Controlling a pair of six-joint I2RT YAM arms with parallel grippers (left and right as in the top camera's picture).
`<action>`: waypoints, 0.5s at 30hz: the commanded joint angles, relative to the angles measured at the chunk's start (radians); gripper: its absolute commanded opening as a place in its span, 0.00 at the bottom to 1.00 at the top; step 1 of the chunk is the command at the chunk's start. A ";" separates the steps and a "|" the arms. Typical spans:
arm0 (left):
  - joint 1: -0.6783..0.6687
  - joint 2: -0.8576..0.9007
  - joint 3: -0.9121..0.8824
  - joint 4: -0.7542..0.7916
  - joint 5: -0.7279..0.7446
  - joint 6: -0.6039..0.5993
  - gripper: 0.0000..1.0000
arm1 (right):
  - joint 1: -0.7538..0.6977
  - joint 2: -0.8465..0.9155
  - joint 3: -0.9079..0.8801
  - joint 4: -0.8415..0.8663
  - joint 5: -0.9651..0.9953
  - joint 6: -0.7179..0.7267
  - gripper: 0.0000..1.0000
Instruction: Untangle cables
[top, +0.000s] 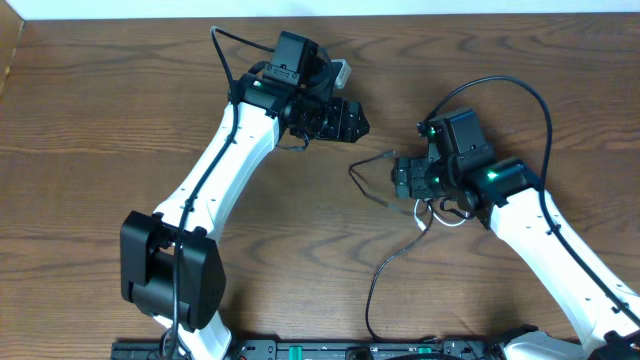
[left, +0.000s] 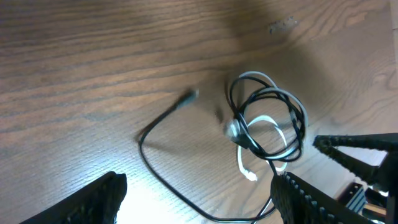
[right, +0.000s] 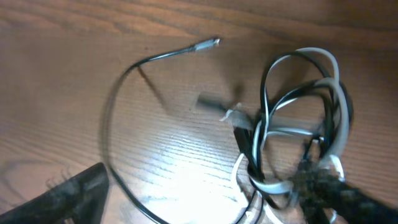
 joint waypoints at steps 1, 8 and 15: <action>0.004 0.006 -0.011 -0.002 -0.024 0.051 0.78 | -0.035 -0.003 0.003 0.002 0.014 0.044 0.96; -0.049 0.006 -0.011 0.015 0.013 0.122 0.68 | -0.290 -0.043 0.003 -0.031 -0.021 0.146 0.96; -0.176 0.016 -0.011 0.068 -0.057 0.163 0.68 | -0.502 -0.042 0.003 -0.052 -0.162 0.064 0.95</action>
